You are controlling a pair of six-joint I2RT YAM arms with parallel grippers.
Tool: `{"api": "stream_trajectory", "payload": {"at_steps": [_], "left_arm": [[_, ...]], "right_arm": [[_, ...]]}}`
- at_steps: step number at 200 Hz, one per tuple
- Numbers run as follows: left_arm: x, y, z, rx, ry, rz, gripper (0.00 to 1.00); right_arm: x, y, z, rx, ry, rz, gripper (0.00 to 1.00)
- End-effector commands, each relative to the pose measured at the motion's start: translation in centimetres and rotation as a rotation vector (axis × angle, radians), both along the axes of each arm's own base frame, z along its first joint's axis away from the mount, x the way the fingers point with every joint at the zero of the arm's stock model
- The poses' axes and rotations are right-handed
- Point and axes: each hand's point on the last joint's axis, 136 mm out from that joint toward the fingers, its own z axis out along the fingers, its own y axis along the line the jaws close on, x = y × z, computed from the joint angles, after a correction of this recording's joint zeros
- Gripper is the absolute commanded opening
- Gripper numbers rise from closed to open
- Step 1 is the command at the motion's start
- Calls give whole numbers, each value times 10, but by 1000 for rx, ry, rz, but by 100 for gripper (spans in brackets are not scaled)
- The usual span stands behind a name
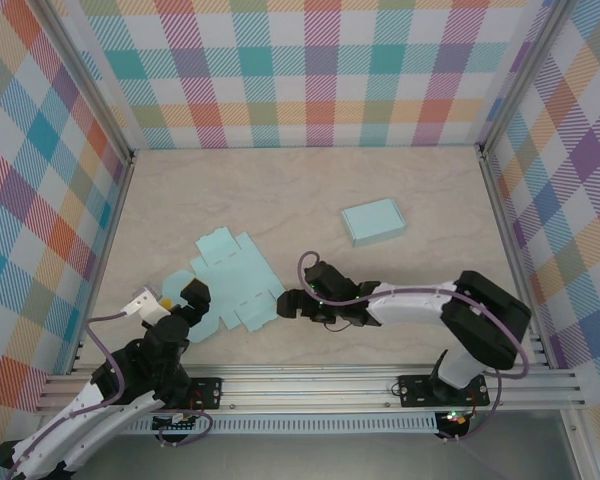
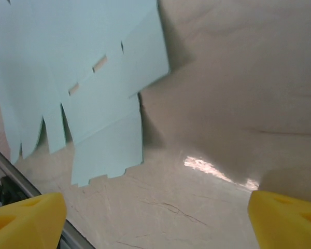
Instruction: Fold the paper box
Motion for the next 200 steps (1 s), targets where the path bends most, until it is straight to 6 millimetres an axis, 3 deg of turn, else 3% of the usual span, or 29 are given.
{"api": "stream_trajectory", "payload": {"at_steps": [1, 42, 72, 114, 148, 170, 200], "left_arm": [[0, 4, -6, 14, 13, 21, 100], [-1, 2, -11, 70, 48, -1, 99], [6, -12, -14, 151, 88, -60, 84], [16, -28, -29, 267, 213, -89, 66], [27, -47, -33, 260, 242, -134, 65], [30, -50, -26, 265, 239, -145, 67], [35, -49, -9, 283, 226, -170, 70]], "right_arm": [[-12, 36, -1, 119, 101, 53, 84], [-15, 57, -21, 144, 193, 68, 74], [-10, 66, -24, 145, 204, 58, 69], [6, 55, -36, 72, 154, -16, 56], [14, 53, -43, 46, 131, -31, 21], [17, 52, -35, 52, 90, -13, 3], [29, 31, -6, 8, -48, 9, 0]]}}
